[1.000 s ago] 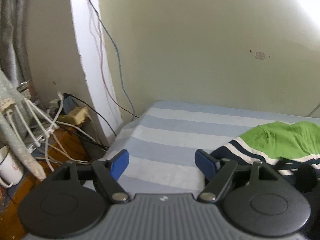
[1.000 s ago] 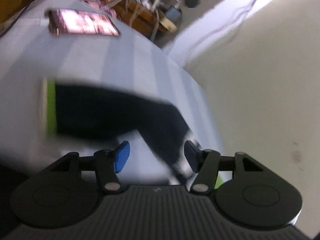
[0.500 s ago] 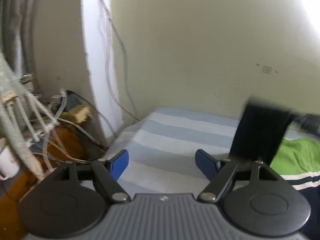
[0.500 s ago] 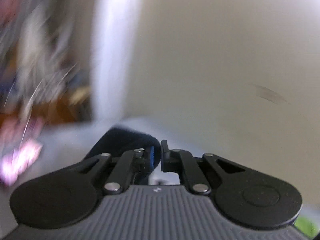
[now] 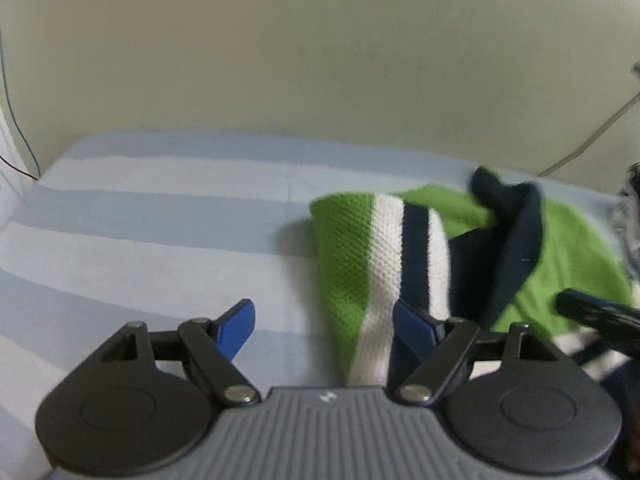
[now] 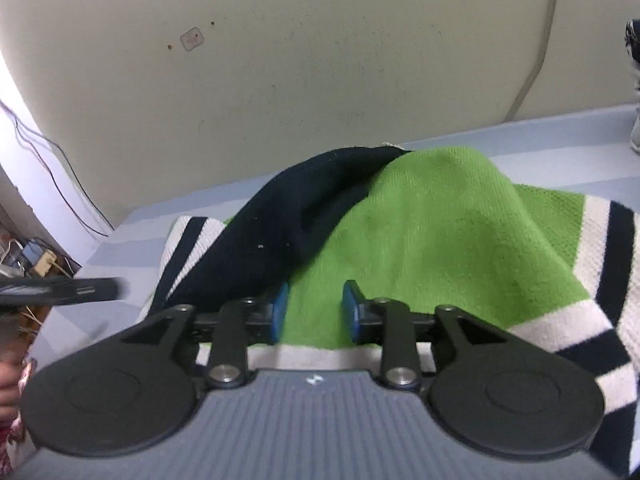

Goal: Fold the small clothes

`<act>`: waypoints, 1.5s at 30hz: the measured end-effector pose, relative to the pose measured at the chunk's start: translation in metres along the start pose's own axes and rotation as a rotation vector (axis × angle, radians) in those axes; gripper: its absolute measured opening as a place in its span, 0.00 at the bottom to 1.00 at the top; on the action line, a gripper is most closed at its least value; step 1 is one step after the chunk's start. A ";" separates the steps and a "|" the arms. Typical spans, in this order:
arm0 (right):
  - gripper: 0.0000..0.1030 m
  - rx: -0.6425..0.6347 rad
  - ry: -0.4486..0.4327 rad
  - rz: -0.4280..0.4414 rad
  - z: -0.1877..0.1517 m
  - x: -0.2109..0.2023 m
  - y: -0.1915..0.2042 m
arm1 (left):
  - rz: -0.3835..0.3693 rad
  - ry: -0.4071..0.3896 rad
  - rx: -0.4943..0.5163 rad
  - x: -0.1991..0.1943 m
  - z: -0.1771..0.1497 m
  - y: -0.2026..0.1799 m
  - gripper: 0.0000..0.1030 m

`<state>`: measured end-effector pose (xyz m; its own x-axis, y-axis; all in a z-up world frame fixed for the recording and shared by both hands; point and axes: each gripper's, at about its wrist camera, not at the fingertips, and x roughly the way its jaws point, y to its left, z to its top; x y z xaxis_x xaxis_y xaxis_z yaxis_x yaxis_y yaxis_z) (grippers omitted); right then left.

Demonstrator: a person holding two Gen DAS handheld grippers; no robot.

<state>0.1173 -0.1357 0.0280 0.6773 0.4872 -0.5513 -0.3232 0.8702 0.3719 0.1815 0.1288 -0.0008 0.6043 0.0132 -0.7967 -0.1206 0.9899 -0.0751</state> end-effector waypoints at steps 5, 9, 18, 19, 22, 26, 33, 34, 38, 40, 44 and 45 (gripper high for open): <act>0.42 0.024 -0.123 -0.018 0.018 0.008 0.011 | -0.039 -0.006 -0.136 0.018 -0.003 0.013 0.79; 0.59 -0.022 -0.095 -0.043 0.053 0.043 0.021 | -0.005 -0.054 -0.136 0.019 -0.006 0.009 0.74; 0.13 0.082 -0.043 -0.079 0.070 0.091 0.015 | 0.023 -0.162 0.036 0.014 -0.010 -0.009 0.09; 0.13 0.067 -0.102 -0.064 0.071 0.076 0.021 | 0.011 -0.158 0.019 0.014 -0.009 -0.005 0.09; 0.11 0.022 -0.282 -0.017 0.067 0.020 0.039 | -0.032 -0.151 -0.071 0.012 -0.004 0.014 0.09; 0.10 -0.060 -0.408 -0.083 0.022 -0.043 0.049 | -0.067 -0.139 -0.135 0.014 -0.004 0.033 0.09; 0.19 -0.036 -0.098 -0.279 -0.052 -0.025 0.016 | 0.003 -0.152 -0.070 0.025 -0.007 0.027 0.21; 0.23 0.018 -0.124 -0.270 -0.051 -0.032 0.009 | 0.023 -0.157 -0.058 0.031 -0.005 0.023 0.29; 0.49 0.072 -0.245 -0.321 -0.047 -0.061 0.004 | 0.028 -0.154 -0.071 0.025 -0.005 0.025 0.37; 0.50 0.072 -0.281 -0.351 -0.042 -0.070 0.004 | 0.017 -0.158 -0.094 0.020 -0.003 0.031 0.37; 0.50 0.093 -0.328 -0.332 -0.037 -0.070 0.005 | -0.029 -0.231 -0.157 -0.005 -0.002 0.047 0.38; 0.50 0.083 -0.332 -0.320 -0.038 -0.071 0.007 | -0.051 -0.253 -0.160 -0.009 -0.002 0.048 0.38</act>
<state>0.0420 -0.1611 0.0418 0.9137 0.1339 -0.3838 -0.0192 0.9574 0.2882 0.1689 0.1764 0.0019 0.7873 0.0183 -0.6163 -0.1953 0.9555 -0.2211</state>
